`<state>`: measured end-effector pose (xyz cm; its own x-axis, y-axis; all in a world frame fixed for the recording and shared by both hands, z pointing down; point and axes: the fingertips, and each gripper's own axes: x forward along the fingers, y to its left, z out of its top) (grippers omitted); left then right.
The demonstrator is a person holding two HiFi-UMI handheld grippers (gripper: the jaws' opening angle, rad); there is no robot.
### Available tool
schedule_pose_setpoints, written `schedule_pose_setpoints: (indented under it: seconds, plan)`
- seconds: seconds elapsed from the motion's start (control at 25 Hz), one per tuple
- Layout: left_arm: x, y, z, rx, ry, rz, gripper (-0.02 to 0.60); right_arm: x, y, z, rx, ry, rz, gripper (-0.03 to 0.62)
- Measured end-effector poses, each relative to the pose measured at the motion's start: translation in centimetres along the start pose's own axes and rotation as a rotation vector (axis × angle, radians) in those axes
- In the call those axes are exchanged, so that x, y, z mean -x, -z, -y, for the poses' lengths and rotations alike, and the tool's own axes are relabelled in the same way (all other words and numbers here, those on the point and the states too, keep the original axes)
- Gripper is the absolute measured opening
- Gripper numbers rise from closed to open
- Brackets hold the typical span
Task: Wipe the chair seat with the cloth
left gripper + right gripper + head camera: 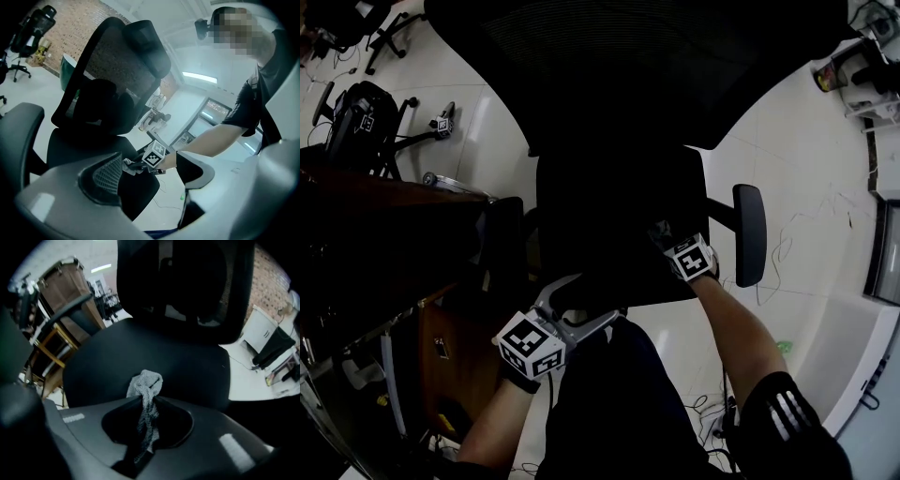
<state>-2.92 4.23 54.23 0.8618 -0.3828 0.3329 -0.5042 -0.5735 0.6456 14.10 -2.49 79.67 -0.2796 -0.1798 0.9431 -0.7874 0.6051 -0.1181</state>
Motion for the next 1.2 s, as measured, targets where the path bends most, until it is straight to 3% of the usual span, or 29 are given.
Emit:
schedule_pose_setpoints:
  seconds: [0.12,0.28,0.44,0.6,0.92,1.2]
  plan:
    - [1.9,0.3,-0.7,0.009,-0.033,0.0,0.39,0.0,-4.5,-6.3,0.049,-0.116,0.111,0.051]
    - [4.9,1.3,-1.8,0.029,-0.093,-0.015,0.391,-1.3,-8.3,-16.5,0.091,-0.267,0.17,0.051]
    - [7.5,2.8,-2.8,0.056,-0.146,-0.015,0.391,-2.9,-9.9,-25.1,0.16,-0.38,0.174,0.051]
    - [8.6,3.7,-3.0,0.076,-0.18,-0.018,0.391,-4.8,-9.3,-29.5,0.253,-0.431,0.137,0.051]
    - [7.1,5.7,-2.3,0.101,-0.164,-0.049,0.39,-5.6,-5.2,-28.8,0.337,-0.419,0.079,0.051]
    - [2.1,5.2,0.3,0.072,-0.084,-0.092,0.39,-3.6,3.8,-18.9,0.308,-0.321,-0.006,0.051]
